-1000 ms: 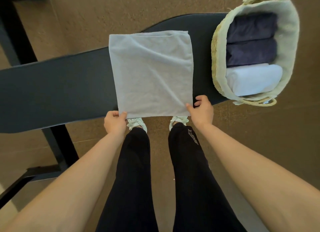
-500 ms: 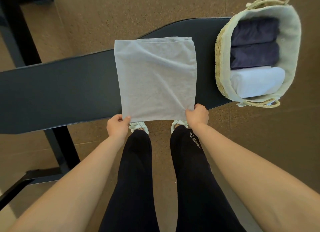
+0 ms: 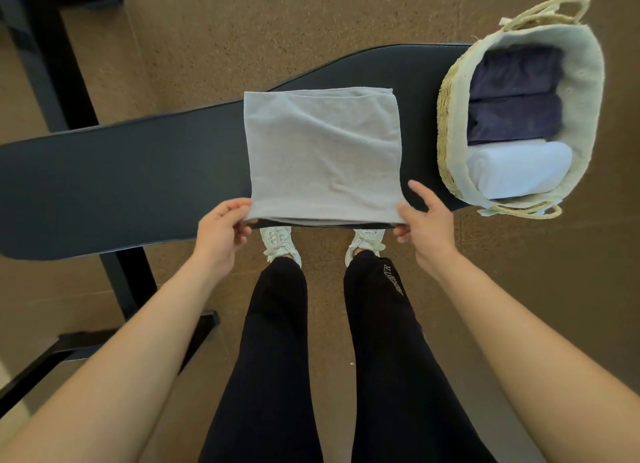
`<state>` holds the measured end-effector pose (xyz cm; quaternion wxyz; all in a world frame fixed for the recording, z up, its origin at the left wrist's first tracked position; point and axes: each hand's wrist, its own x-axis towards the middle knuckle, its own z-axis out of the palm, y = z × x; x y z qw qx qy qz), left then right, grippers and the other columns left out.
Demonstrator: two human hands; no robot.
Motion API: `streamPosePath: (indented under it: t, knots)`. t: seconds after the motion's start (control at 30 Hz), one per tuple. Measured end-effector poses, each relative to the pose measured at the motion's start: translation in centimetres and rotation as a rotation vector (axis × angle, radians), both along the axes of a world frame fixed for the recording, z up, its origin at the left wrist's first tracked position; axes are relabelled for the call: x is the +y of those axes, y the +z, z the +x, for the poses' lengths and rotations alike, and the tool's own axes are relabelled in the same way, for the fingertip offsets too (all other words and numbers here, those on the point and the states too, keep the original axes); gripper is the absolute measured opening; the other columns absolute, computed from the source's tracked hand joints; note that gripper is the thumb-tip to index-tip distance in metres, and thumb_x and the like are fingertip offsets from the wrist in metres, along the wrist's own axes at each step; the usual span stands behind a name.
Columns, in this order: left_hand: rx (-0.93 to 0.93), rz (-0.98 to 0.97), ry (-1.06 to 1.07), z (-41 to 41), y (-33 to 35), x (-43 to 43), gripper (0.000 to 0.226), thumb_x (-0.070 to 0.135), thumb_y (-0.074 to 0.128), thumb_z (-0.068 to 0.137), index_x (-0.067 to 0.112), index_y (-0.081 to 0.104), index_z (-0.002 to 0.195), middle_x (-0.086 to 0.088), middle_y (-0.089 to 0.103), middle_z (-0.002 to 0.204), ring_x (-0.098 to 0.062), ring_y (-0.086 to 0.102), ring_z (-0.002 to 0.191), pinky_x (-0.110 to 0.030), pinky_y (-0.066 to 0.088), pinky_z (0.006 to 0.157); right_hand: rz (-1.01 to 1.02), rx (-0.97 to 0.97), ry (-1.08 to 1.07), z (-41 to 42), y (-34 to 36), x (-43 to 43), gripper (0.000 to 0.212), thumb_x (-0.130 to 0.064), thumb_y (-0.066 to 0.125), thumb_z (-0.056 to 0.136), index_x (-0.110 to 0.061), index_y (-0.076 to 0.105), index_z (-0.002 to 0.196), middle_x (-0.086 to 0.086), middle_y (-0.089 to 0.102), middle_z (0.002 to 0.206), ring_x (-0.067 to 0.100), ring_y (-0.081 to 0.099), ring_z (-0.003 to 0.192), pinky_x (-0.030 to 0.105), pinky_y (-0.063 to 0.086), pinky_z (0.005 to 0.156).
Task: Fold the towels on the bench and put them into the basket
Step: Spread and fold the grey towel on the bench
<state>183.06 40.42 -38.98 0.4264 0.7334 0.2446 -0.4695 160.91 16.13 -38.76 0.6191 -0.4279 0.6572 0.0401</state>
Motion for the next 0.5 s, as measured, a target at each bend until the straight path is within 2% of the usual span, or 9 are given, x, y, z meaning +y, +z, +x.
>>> streamPosePath:
  t: [0.1, 0.2, 0.37, 0.5]
  knots:
    - [0.046, -0.113, 0.125, 2.7, 0.3, -1.8, 0.017, 0.017, 0.06, 0.102, 0.014, 0.073, 0.113, 0.002, 0.069, 0.083, -0.006, 0.057, 0.067, -0.019, 0.047, 0.06, 0.115, -0.1, -0.131, 2.3, 0.6, -2.1, 0.024, -0.013, 0.062, 0.101, -0.014, 0.068, 0.124, 0.016, 0.072, 0.117, 0.012, 0.069, 0.071, 0.024, 0.055, 0.062]
    - [0.108, -0.179, 0.269, 5.3, -0.1, -4.1, 0.016, 0.021, 0.067, 0.098, 0.015, 0.075, 0.11, 0.001, 0.073, 0.086, -0.005, 0.06, 0.067, -0.016, 0.047, 0.058, 0.245, -0.219, -0.353, 5.1, 0.9, -4.1, 0.026, -0.013, 0.062, 0.101, -0.008, 0.065, 0.126, 0.014, 0.071, 0.121, 0.012, 0.073, 0.085, 0.021, 0.057, 0.07]
    - [0.118, -0.174, 0.346, 8.4, -1.4, -8.1, 0.014, 0.02, 0.065, 0.098, 0.016, 0.074, 0.108, 0.002, 0.076, 0.089, -0.003, 0.06, 0.064, -0.014, 0.045, 0.055, 0.357, -0.272, -0.563, 9.9, 0.5, -6.9, 0.019, -0.007, 0.065, 0.099, 0.0, 0.066, 0.116, 0.015, 0.071, 0.115, 0.015, 0.073, 0.081, 0.019, 0.058, 0.066]
    - [0.081, -0.091, 0.319, 10.7, -2.9, -10.8, 0.028, 0.017, 0.066, 0.095, 0.011, 0.074, 0.121, 0.002, 0.077, 0.084, -0.004, 0.06, 0.059, -0.014, 0.044, 0.049, 0.371, -0.242, -0.593, 12.5, -0.6, -8.9, 0.019, -0.001, 0.058, 0.101, 0.003, 0.062, 0.119, 0.017, 0.07, 0.113, 0.015, 0.072, 0.076, 0.018, 0.056, 0.059]
